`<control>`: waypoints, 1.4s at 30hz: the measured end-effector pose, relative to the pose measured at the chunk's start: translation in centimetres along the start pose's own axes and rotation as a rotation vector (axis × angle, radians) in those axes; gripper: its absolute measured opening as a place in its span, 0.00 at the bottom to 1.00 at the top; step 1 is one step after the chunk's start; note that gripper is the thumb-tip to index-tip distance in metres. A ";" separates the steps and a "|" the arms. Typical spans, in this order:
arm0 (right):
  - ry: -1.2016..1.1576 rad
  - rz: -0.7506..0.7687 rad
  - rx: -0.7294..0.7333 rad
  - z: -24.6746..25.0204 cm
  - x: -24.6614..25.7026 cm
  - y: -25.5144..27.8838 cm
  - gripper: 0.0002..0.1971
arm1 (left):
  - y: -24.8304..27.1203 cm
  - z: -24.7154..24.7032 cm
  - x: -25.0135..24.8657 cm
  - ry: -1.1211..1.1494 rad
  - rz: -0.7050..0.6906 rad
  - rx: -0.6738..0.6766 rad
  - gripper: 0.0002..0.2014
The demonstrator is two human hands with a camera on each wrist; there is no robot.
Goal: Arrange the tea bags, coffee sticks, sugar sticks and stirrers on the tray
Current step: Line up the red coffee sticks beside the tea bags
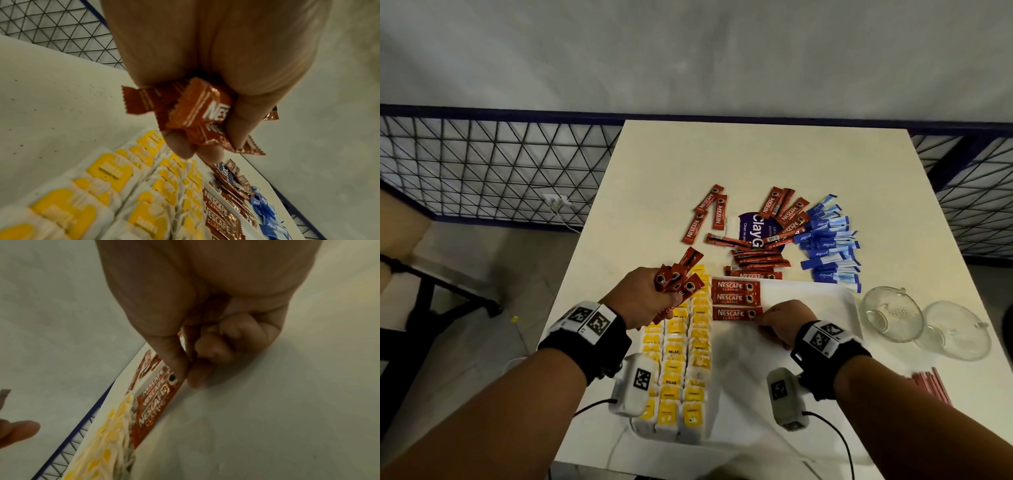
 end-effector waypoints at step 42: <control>-0.614 0.469 -0.188 4.2 6.8 3.7 0.06 | -0.4 -2.1 -1.5 0.645 0.039 0.165 0.05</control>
Point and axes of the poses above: each hand's wrist, its own y-axis away from the middle knuckle, its own z-axis out of the back of the hand, x = y × z, the point moved 2 cm from there along -y, towards the middle knuckle, and after that the axes turned 13 degrees about z, right-handed, at the moved point
